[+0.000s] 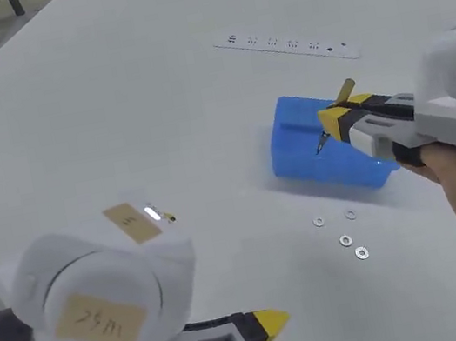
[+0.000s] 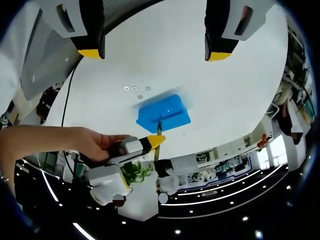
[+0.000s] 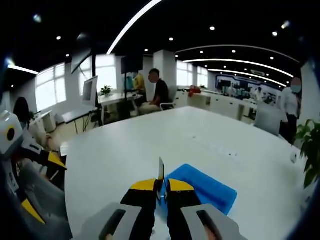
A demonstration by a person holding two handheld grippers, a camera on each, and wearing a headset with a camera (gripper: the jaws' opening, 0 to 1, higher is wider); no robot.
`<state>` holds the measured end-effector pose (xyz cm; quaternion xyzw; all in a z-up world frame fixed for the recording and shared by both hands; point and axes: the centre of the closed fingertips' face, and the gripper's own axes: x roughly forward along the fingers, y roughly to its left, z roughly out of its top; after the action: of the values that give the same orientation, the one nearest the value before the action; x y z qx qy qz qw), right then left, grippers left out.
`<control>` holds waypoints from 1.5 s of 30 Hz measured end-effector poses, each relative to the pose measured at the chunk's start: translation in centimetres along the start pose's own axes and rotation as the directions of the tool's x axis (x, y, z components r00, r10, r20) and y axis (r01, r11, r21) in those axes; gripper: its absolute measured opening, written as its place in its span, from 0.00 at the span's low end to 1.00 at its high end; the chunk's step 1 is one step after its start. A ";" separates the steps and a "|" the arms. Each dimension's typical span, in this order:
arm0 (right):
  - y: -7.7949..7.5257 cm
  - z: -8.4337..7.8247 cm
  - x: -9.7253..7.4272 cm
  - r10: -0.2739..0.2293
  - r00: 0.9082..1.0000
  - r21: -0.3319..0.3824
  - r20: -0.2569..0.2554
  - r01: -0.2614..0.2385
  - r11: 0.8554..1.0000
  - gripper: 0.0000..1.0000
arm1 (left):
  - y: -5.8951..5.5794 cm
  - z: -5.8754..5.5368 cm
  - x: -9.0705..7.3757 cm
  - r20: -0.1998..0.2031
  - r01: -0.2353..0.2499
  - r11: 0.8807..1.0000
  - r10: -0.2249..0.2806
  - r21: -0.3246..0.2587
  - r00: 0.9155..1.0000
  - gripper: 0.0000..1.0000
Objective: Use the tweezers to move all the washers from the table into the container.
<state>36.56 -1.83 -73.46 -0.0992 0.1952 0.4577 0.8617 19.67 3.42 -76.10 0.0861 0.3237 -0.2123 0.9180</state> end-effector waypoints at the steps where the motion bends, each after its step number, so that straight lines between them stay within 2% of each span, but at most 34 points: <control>1: 0.2 -0.2 -0.1 0.002 1.000 0.004 -0.002 -0.002 1.000 0.03 | 0.0 0.0 0.0 0.001 0.000 1.000 0.000 -0.001 1.000 0.83; 8: 0.5 -1.7 -0.5 0.009 1.000 0.040 -0.024 -0.008 0.999 0.03 | -0.1 -0.1 0.1 -0.006 0.007 1.000 -0.007 0.002 1.000 0.83; 13: 0.8 -3.6 -0.2 0.019 0.999 0.086 -0.050 -0.015 0.996 0.03 | -0.2 -0.1 0.3 -0.011 0.013 1.000 -0.013 0.006 1.000 0.83; 16: 1.1 -5.1 0.1 0.022 0.996 0.077 -0.084 -0.015 0.997 0.03 | -0.2 -0.2 0.3 -0.014 0.012 1.000 -0.012 0.007 1.000 0.83; 21: 1.6 -6.3 0.2 0.036 0.994 0.081 -0.107 -0.027 0.996 0.03 | -0.2 -0.5 0.5 -0.020 0.013 1.000 -0.013 0.000 1.000 0.83; 24: 1.3 -6.9 0.5 0.029 0.992 0.072 -0.124 -0.020 0.997 0.03 | -0.3 -0.4 0.5 -0.019 0.014 1.000 -0.014 0.002 1.000 0.83; 28: 1.2 -7.3 0.7 0.034 0.992 0.086 -0.126 -0.023 0.996 0.03 | -0.4 -0.6 0.5 -0.020 0.017 1.000 -0.017 -0.001 1.000 0.83; 36: 1.2 -8.1 1.2 0.038 0.989 0.067 -0.144 -0.028 0.997 0.03 | -0.3 -0.8 0.5 -0.029 0.015 1.000 -0.015 0.004 0.999 0.82; 37: 1.2 -8.0 1.2 0.037 0.991 0.069 -0.132 -0.028 0.997 0.04 | -0.3 -0.9 0.5 -0.031 0.013 1.000 -0.013 0.005 0.999 0.82; 43: 1.2 -8.0 1.2 0.035 0.990 0.051 -0.135 -0.028 0.998 0.03 | -0.3 -1.0 0.5 -0.036 0.014 1.000 -0.014 0.007 0.999 0.82; 45: 1.4 -8.0 1.1 0.035 0.990 0.022 -0.137 -0.032 0.999 0.03 | -0.3 -1.0 0.6 -0.035 0.014 1.000 -0.014 0.011 0.999 0.82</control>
<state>34.00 -3.04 -81.14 -0.1186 0.2603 0.4622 0.8394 19.39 3.24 -77.23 0.0926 0.3392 -0.2188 0.9102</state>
